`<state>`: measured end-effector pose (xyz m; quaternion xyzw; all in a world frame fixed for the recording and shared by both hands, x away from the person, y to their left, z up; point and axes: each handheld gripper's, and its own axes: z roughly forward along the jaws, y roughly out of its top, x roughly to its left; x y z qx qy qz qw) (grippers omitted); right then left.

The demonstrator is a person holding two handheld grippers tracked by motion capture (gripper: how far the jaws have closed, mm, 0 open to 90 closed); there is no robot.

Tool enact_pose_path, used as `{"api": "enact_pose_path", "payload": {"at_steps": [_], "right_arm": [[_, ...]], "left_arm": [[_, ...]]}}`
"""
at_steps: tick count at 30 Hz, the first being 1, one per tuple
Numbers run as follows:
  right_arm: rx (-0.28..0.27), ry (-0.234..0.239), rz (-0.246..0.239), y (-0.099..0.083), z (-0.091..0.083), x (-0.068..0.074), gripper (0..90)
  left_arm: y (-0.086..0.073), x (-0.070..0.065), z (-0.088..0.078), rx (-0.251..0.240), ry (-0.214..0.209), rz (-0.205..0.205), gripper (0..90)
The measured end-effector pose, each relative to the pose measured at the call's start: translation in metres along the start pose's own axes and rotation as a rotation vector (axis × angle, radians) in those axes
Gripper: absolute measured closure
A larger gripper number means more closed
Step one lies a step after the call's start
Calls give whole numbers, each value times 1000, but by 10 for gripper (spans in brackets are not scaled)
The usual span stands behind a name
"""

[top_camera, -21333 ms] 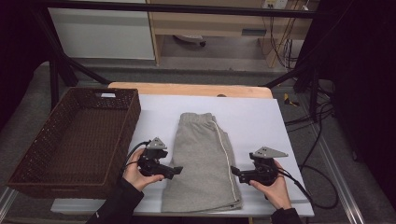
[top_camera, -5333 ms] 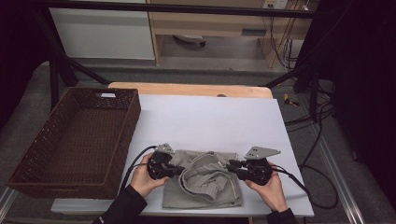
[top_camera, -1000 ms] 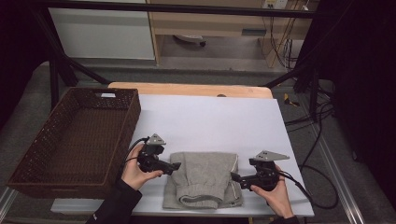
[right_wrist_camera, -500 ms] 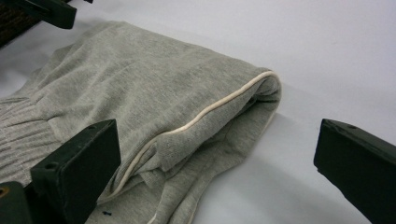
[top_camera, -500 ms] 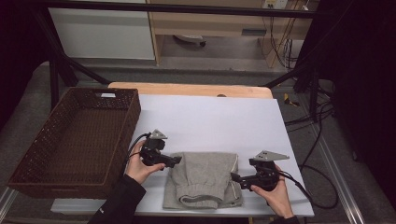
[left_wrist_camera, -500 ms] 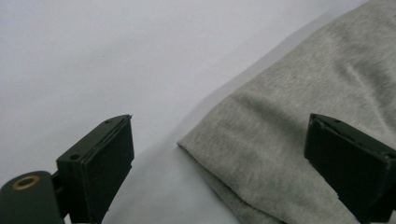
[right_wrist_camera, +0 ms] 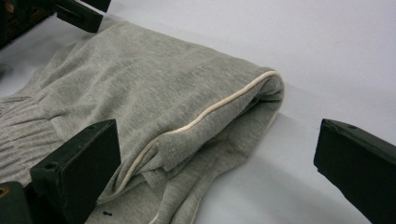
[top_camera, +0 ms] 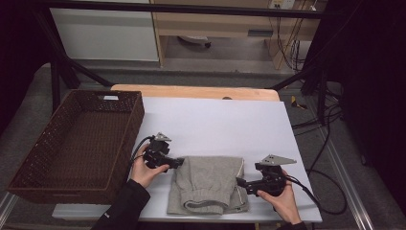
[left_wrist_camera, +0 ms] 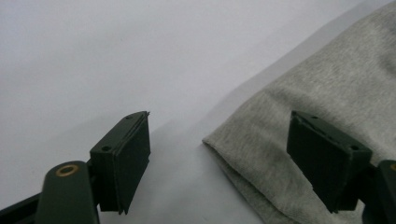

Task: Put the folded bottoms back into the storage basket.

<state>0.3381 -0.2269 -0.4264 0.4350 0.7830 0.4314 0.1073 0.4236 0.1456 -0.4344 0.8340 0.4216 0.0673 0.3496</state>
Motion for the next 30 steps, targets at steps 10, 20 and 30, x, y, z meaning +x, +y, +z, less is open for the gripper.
{"api": "enact_pose_path", "payload": {"at_steps": [10,20,30], "right_arm": [[7,9,9,-1,1,1,14],[10,12,11,-1,1,1,15],[14,14,20,-1,1,1,15]], "left_arm": [[-1,-6,8,31,-3,12,311],[-1,-18,9,43,13,55,449],[-3,-21,8,50,-12,39,655]]}}
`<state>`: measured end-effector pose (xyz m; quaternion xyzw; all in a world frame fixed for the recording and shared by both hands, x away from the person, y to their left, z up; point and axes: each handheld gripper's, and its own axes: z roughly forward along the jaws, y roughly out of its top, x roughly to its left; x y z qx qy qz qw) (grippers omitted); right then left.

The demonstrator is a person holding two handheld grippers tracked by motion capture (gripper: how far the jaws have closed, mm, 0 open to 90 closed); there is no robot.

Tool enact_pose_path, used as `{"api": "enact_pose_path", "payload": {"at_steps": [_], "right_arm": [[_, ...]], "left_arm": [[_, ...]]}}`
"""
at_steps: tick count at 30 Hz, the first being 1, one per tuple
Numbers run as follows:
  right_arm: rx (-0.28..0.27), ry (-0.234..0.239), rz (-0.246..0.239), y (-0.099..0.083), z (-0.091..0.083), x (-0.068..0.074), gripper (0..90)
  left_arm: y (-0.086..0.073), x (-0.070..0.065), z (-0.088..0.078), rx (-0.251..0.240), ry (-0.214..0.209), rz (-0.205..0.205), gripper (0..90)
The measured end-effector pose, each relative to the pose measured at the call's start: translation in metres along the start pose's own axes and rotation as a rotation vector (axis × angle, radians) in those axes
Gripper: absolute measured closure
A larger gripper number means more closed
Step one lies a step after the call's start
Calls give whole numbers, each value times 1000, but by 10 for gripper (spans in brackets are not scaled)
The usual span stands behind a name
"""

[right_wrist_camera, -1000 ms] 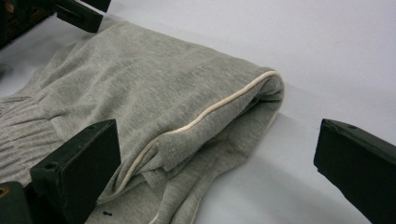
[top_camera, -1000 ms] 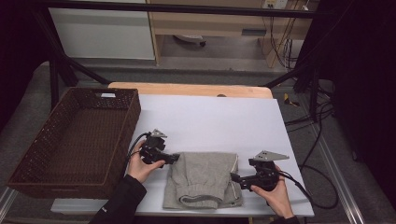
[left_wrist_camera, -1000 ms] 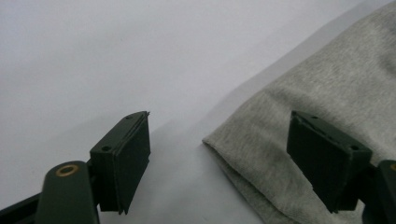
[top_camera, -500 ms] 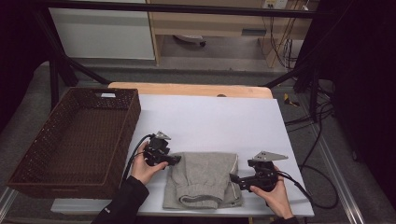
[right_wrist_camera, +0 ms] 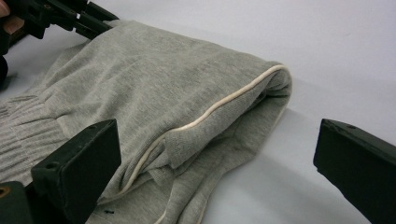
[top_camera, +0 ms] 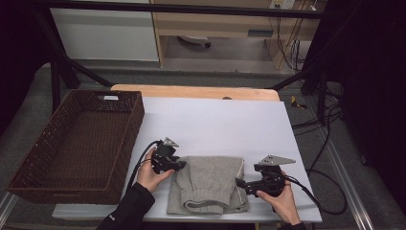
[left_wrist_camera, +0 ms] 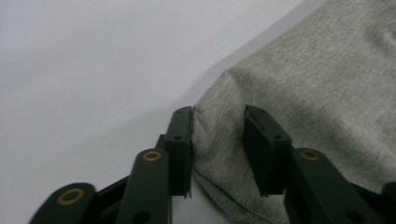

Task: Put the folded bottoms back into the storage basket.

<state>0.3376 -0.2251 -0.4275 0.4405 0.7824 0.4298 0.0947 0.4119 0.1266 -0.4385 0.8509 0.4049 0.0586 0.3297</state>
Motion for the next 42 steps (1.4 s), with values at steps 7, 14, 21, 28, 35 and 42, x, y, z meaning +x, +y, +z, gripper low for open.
{"api": "enact_pose_path", "payload": {"at_steps": [7,14,21,28,35,42], "right_arm": [[3,-3,12,0,0,1,15],[11,-8,26,1,1,1,15],[19,-21,36,0,6,2,15],[41,-22,39,0,16,8,15],[62,-36,46,-3,28,13,25],[84,-43,46,-6,33,13,67]], "left_arm": [[-1,-2,0,-4,-21,-21,776],[-1,-3,0,-5,-19,-9,790],[-2,-1,1,-8,-30,-2,786],[-2,-3,1,-7,-15,13,782],[-3,-3,1,-9,-18,19,778],[-3,-4,2,-18,-13,20,777]]}}
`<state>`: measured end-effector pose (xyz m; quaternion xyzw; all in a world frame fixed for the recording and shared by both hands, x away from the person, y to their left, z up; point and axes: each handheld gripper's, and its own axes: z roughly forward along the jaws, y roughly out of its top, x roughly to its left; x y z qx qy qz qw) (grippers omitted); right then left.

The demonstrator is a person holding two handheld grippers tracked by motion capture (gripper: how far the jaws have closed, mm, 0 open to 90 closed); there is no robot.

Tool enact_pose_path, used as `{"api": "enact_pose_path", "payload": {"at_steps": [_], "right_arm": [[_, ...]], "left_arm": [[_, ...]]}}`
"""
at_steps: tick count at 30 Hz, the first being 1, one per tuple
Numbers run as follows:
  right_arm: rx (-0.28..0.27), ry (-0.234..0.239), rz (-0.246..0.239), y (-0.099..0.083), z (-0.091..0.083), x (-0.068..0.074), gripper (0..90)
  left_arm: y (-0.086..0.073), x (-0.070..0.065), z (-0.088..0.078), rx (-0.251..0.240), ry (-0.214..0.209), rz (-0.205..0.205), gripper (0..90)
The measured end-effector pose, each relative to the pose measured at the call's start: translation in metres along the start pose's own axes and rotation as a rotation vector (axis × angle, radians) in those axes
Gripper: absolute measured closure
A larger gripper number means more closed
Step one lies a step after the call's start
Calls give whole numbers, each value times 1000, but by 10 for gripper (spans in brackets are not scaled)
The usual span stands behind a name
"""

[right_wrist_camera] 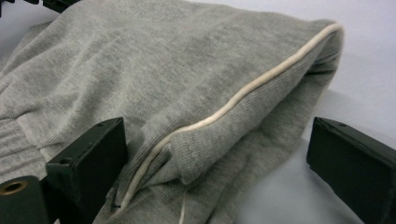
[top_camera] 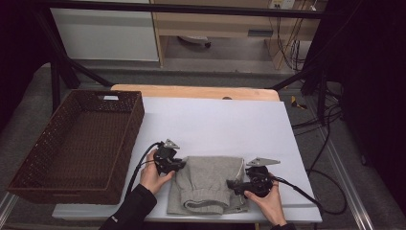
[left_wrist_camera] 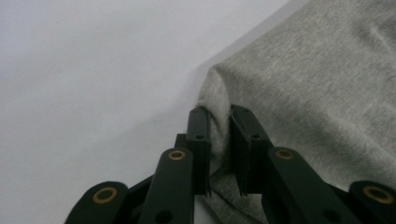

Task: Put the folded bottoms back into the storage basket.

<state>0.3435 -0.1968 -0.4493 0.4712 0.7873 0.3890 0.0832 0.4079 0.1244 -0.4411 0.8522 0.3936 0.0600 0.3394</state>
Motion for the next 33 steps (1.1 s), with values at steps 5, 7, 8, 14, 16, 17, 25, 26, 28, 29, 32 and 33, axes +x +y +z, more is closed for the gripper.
{"api": "enact_pose_path", "payload": {"at_steps": [5,7,8,14,16,17,25,26,28,29,32,33], "right_arm": [[14,9,4,-1,1,1,112],[16,3,-2,-2,2,1,121],[15,-3,-2,-2,2,2,129],[27,3,-13,-3,-1,4,211],[32,11,-17,-4,-1,6,262],[38,17,-14,-4,-2,6,280],[52,33,-5,-4,-3,11,471],[54,37,-1,-4,-3,11,499],[53,38,8,-3,-2,11,541],[54,42,11,-3,-2,11,571],[55,54,22,-4,-1,11,622],[55,57,27,-3,-1,11,635]], "left_arm": [[0,1,0,1,-4,-1,777],[0,1,0,0,-6,0,777],[-1,1,0,0,-7,1,777],[-1,1,0,-5,-8,0,777],[-1,2,0,-6,-9,1,777],[-2,2,0,-7,-11,1,777],[-2,2,0,-10,-15,-5,776],[-2,2,0,-10,-15,-4,777],[-2,2,0,-11,-15,-4,776],[-2,2,0,-11,-15,-4,776],[-2,2,0,-11,-15,-5,777],[-2,2,0,-12,-16,-4,777]]}}
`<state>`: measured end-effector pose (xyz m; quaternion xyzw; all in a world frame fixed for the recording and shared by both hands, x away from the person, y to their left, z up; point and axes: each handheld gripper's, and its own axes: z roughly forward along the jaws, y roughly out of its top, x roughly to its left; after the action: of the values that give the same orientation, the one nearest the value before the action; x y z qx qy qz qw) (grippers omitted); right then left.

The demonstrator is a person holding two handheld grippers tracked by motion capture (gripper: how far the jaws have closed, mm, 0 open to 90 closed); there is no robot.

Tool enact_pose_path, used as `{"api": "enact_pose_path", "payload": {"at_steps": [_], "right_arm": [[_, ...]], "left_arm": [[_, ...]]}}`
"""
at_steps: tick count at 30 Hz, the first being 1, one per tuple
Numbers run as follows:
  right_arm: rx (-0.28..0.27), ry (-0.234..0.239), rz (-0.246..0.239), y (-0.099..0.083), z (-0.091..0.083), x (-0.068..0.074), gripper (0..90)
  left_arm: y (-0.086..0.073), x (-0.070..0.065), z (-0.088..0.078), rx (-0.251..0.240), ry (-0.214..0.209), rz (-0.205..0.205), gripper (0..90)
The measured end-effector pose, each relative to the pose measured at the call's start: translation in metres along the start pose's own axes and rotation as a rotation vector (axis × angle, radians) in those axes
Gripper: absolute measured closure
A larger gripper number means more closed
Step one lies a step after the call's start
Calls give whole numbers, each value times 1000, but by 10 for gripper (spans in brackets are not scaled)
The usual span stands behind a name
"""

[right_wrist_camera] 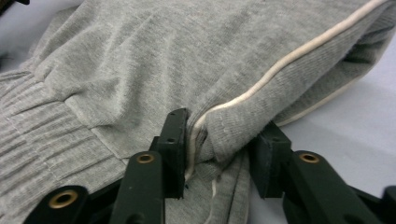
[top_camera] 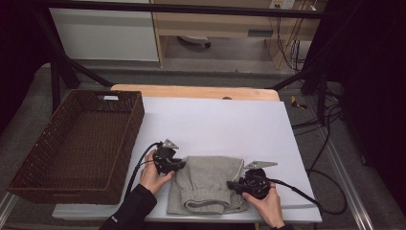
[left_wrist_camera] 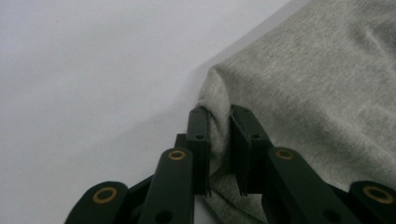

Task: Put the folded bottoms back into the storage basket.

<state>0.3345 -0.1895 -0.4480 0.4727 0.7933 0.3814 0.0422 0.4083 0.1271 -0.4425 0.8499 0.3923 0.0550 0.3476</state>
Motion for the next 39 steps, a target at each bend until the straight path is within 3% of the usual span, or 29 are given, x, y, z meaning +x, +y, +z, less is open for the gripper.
{"api": "enact_pose_path", "payload": {"at_steps": [8,18,31,39], "right_arm": [[3,14,7,1,-1,-1,710],[-8,22,-7,2,-3,-2,739],[-39,35,-22,3,-7,-2,742],[-68,37,-37,4,-10,-2,743]], "left_arm": [[0,2,-1,-2,-4,4,791],[0,3,-3,-8,-18,-15,830],[8,1,-28,-69,-59,-44,835],[12,-3,-36,-84,-58,-34,836]]}}
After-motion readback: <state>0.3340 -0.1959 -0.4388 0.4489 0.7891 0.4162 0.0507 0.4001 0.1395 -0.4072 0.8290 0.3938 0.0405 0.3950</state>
